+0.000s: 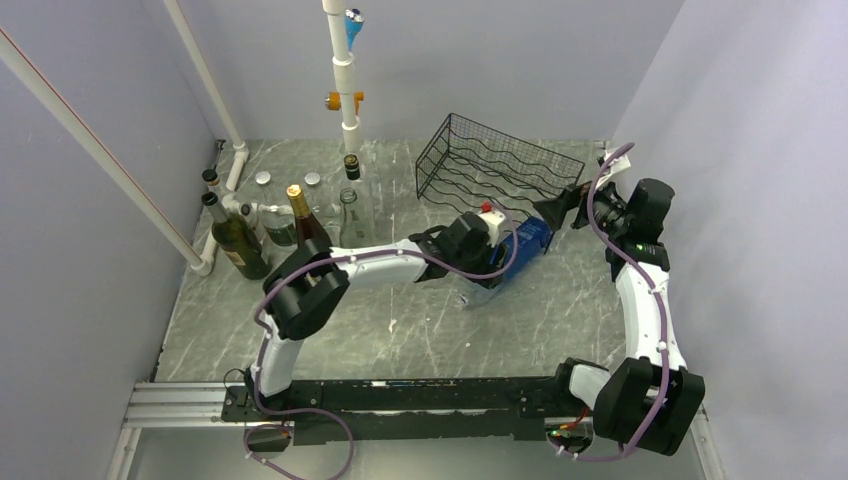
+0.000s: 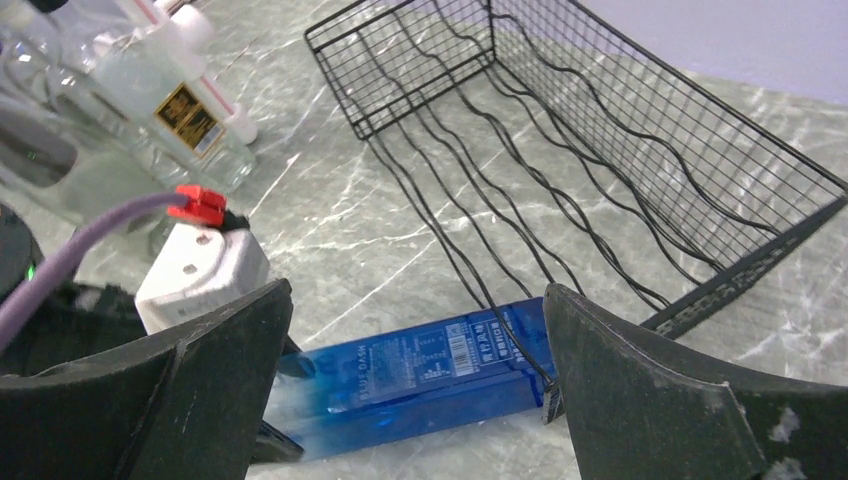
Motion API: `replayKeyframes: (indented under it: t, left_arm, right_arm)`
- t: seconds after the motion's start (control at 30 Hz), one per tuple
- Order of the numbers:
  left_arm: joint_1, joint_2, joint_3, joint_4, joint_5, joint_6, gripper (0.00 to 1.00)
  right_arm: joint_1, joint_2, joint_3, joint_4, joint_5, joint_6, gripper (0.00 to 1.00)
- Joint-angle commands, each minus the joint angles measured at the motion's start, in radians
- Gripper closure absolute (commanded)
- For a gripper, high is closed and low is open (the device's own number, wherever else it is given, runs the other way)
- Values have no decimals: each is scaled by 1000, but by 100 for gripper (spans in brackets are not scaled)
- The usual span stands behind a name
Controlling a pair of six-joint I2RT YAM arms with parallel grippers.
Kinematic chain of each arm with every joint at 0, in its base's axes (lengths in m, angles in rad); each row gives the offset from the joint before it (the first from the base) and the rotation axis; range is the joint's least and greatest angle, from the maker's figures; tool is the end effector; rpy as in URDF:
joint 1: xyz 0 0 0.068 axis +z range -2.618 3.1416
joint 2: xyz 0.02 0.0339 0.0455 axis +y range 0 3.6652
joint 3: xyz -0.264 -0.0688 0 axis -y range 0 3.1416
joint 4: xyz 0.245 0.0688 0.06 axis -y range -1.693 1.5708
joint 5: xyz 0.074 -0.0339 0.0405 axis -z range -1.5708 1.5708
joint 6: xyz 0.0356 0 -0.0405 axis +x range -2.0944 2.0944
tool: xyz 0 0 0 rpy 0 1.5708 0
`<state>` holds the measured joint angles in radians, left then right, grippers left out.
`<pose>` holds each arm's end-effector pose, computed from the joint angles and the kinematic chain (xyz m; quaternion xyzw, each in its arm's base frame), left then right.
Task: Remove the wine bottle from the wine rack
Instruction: Pick up the wine bottle from the wine rack.
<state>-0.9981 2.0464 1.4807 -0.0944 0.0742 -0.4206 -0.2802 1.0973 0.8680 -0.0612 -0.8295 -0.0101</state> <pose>0.2505 -0.3934 0.2004 0.2712 0.8557 -0.3115 0.3118 0.2434 -0.0427 0.3231 -0.1397 0.7597 0.2407 0.5877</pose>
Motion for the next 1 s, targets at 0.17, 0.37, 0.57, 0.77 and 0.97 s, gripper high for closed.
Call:
replayKeyframes:
  t: [0.17, 0.37, 0.57, 0.77, 0.97]
  left_arm:
    - [89, -238, -182, 67, 174, -30, 100]
    - [133, -315, -270, 31, 314, -105, 100]
    - [179, -384, -347, 18, 415, -180, 100]
    - [223, -411, -366, -4, 544, -238, 100]
    - [237, -406, -353, -44, 649, -255, 100]
  right_arm:
    - [1, -5, 7, -96, -281, -230, 0]
    - [6, 12, 18, -303, -404, -538, 0]
    - [51, 30, 24, -492, -436, -815, 0]
    - [192, 57, -1, -722, -416, -1258, 0]
    - [288, 77, -75, -791, -384, -1560, 0]
